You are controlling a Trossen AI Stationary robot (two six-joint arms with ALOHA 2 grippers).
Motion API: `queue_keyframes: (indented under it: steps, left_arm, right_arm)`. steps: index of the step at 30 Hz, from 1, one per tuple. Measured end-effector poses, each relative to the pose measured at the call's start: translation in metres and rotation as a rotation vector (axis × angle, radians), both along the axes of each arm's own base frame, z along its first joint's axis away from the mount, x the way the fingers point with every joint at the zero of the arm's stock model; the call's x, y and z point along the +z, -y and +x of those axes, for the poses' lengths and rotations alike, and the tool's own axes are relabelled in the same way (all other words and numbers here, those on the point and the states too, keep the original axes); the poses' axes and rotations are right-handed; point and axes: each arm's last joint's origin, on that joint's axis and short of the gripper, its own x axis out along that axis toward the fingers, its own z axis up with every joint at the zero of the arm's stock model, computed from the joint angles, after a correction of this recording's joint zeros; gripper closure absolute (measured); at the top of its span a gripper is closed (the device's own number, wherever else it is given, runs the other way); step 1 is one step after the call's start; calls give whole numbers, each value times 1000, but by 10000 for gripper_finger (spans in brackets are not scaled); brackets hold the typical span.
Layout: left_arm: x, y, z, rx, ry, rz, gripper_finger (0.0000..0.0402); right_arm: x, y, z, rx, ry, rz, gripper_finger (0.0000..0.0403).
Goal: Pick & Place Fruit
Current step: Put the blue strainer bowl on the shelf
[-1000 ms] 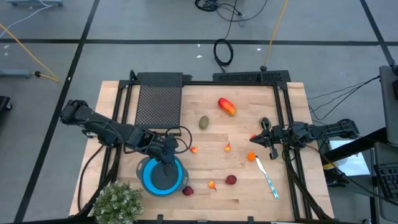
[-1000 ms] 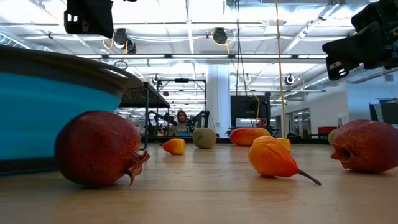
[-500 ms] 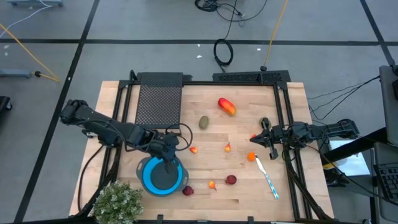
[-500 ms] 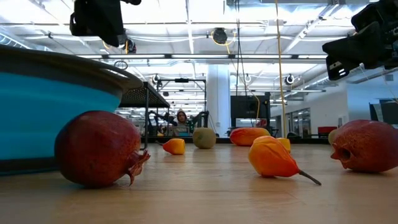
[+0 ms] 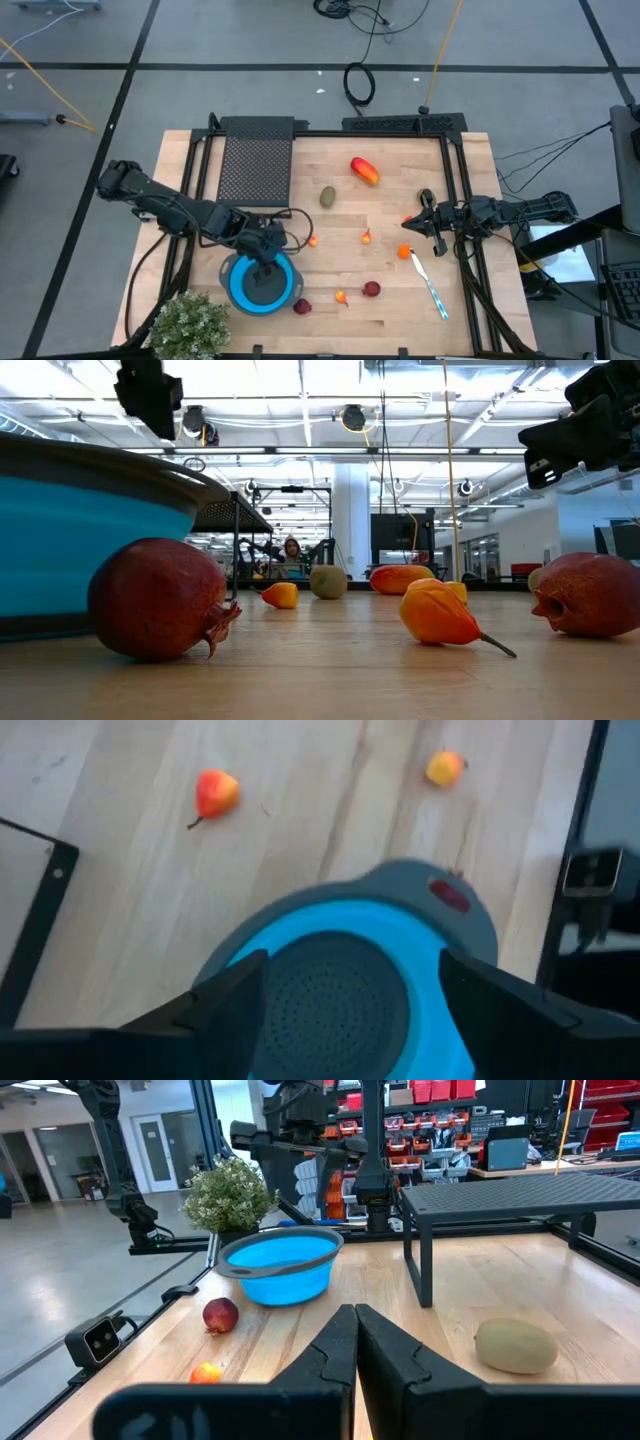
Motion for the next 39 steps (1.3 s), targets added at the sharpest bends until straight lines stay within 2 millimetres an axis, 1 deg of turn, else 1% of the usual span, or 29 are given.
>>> queue_keyframes:
  steps: [4, 10, 15, 20, 24, 28, 33, 39]
  left_arm:
    - [-4, 4, -11, -46, -75, 67, 99]
    - [-7, 9, -25, 19, -172, 133, 99]
    - [-8, 10, -29, 68, -177, 192, 102]
    - [-12, 14, -31, 33, -181, 229, 110]
    - [-25, 13, -34, -8, -210, 262, 112]
    - [-41, 10, -40, -9, -260, 288, 112]
    - [-58, 3, -47, 58, -315, 308, 112]
    - [-73, 2, -49, 55, -310, 308, 112]
  right_arm:
    - [0, 0, 0, 0, 0, 0, 403]
    - [0, 0, 0, 0, 0, 0, 403]
    - [0, 0, 0, 0, 0, 0, 403]
    - [0, 0, 0, 0, 0, 0, 403]
    - [0, 0, 0, 0, 0, 0, 403]
    - [0, 0, 0, 0, 0, 0, 403]
    - [0, 0, 0, 0, -1, 0, 403]
    - [0, 0, 0, 0, 0, 0, 403]
